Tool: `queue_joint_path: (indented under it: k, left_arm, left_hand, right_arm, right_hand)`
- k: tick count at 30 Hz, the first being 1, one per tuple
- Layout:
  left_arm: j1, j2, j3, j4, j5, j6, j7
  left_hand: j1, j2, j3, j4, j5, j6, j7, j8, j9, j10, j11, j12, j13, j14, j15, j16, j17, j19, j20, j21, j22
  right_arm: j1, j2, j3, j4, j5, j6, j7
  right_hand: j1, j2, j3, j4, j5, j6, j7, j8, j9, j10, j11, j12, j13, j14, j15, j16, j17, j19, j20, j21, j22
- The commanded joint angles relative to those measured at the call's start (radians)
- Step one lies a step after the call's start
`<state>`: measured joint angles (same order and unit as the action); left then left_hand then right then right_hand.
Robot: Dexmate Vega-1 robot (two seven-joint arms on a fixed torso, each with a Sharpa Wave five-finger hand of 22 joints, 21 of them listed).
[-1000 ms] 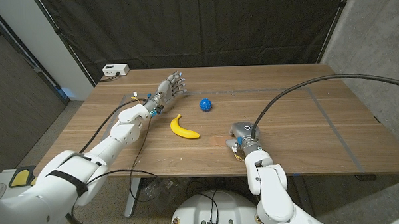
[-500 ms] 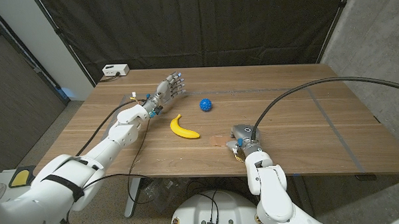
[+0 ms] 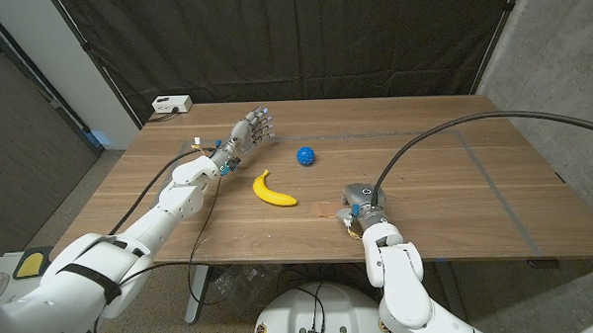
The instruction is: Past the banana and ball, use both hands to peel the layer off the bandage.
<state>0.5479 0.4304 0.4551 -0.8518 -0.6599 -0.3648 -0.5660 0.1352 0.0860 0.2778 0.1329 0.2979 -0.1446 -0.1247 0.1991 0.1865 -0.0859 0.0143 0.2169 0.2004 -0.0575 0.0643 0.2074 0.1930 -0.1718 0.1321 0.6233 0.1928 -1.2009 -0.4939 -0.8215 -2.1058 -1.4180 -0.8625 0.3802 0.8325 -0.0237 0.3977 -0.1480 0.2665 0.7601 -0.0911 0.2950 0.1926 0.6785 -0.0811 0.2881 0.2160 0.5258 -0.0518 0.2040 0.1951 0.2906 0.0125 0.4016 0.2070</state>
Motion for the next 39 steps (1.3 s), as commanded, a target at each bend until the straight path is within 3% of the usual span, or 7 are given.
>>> queue_joint_path:
  k: [1, 12, 18, 28, 31, 36, 39]
  left_arm:
    - [0.002, 0.001, -0.005, 0.001, -0.009, -0.008, -0.003]
    - [-0.004, -0.002, -0.004, 0.017, -0.008, -0.009, -0.009]
    - [-0.01, -0.004, 0.0, 0.027, -0.005, -0.004, -0.015]
    - [-0.005, -0.013, -0.002, 0.026, 0.0, -0.034, -0.004]
    - [0.002, 0.006, 0.006, -0.011, 0.02, -0.027, 0.012]
    - [0.003, 0.016, 0.015, -0.03, 0.029, -0.017, 0.016]
    - [0.008, 0.024, 0.017, -0.045, 0.029, -0.004, 0.018]
  left_hand:
    - [-0.004, 0.0, -0.001, 0.001, -0.005, 0.001, -0.001, -0.002, 0.002, -0.006, 0.003, -0.001, 0.001, 0.003, 0.007, -0.003, 0.005, -0.005, 0.005, -0.005, 0.006]
    - [-0.004, 0.0, -0.002, 0.001, -0.004, 0.001, -0.002, -0.003, 0.002, -0.006, 0.003, -0.001, 0.001, 0.003, 0.006, -0.003, 0.005, -0.004, 0.006, -0.006, 0.006]
    - [-0.003, 0.0, -0.003, 0.0, -0.004, -0.001, -0.003, -0.003, 0.002, -0.007, 0.003, -0.001, 0.001, 0.002, 0.006, -0.003, 0.005, -0.005, 0.005, -0.007, 0.006]
    - [0.003, 0.003, 0.0, -0.003, -0.003, 0.018, 0.002, 0.004, 0.002, 0.009, 0.005, 0.005, 0.001, 0.008, 0.002, -0.001, 0.004, -0.002, 0.004, -0.007, 0.006]
    - [0.06, 0.019, 0.027, -0.035, -0.005, 0.124, 0.02, 0.034, 0.001, 0.065, -0.007, 0.02, 0.0, 0.035, -0.009, 0.002, -0.001, 0.022, -0.003, -0.007, 0.002]
    - [0.108, 0.028, 0.051, -0.066, -0.011, 0.151, 0.028, 0.038, 0.0, 0.079, -0.01, 0.021, 0.0, 0.032, -0.014, -0.002, -0.003, 0.022, -0.008, -0.012, 0.001]
    - [0.123, 0.029, 0.057, -0.076, -0.014, 0.156, 0.029, 0.038, 0.0, 0.082, -0.008, 0.021, -0.001, 0.033, -0.015, -0.003, -0.004, 0.022, -0.008, -0.013, 0.0]
  right_arm:
    - [0.011, 0.01, -0.016, 0.036, -0.056, -0.008, 0.043]
    - [-0.02, 0.004, -0.001, 0.046, -0.013, 0.024, -0.125]
    - [-0.049, 0.005, 0.011, 0.051, 0.059, 0.038, -0.309]
    - [-0.13, 0.03, 0.09, 0.078, 0.355, 0.156, -0.83]
    - [-0.126, 0.024, 0.076, 0.082, 0.362, 0.165, -0.914]
    - [-0.117, 0.004, 0.069, 0.086, 0.405, 0.213, -1.018]
    - [-0.112, 0.029, 0.061, 0.143, 0.402, 0.237, -1.184]
  right_hand:
    - [0.041, -0.006, 0.006, -0.016, 0.014, 0.058, -0.007, 0.026, 0.004, 0.028, -0.025, 0.016, 0.008, 0.018, -0.132, 0.002, 0.001, -0.002, -0.006, 0.004, 0.001]
    - [0.17, 0.046, 0.018, -0.012, 0.03, 0.307, -0.002, 0.136, 0.009, 0.237, -0.073, 0.106, 0.04, 0.152, -0.177, 0.043, 0.026, 0.032, -0.031, 0.028, 0.002]
    - [0.179, 0.075, 0.02, 0.0, 0.024, 0.306, -0.002, 0.138, 0.009, 0.261, -0.067, 0.119, 0.047, 0.181, -0.174, 0.055, 0.032, 0.041, -0.036, 0.035, 0.003]
    - [0.188, 0.085, 0.015, 0.0, 0.016, 0.304, -0.002, 0.141, 0.009, 0.248, -0.07, 0.116, 0.052, 0.188, -0.177, 0.056, 0.036, 0.044, -0.042, 0.04, 0.005]
    - [0.192, 0.087, 0.01, 0.0, 0.013, 0.304, -0.002, 0.142, 0.01, 0.248, -0.07, 0.117, 0.055, 0.189, -0.177, 0.058, 0.039, 0.053, -0.046, 0.045, 0.005]
    - [0.198, 0.089, -0.006, 0.0, 0.004, 0.302, -0.009, 0.148, 0.016, 0.245, -0.082, 0.117, 0.06, 0.19, -0.178, 0.063, 0.045, 0.07, -0.057, 0.056, 0.008]
    - [0.212, 0.094, -0.023, -0.001, -0.004, 0.301, -0.03, 0.152, 0.019, 0.239, -0.101, 0.116, 0.067, 0.187, -0.183, 0.066, 0.052, 0.085, -0.085, 0.069, 0.013]
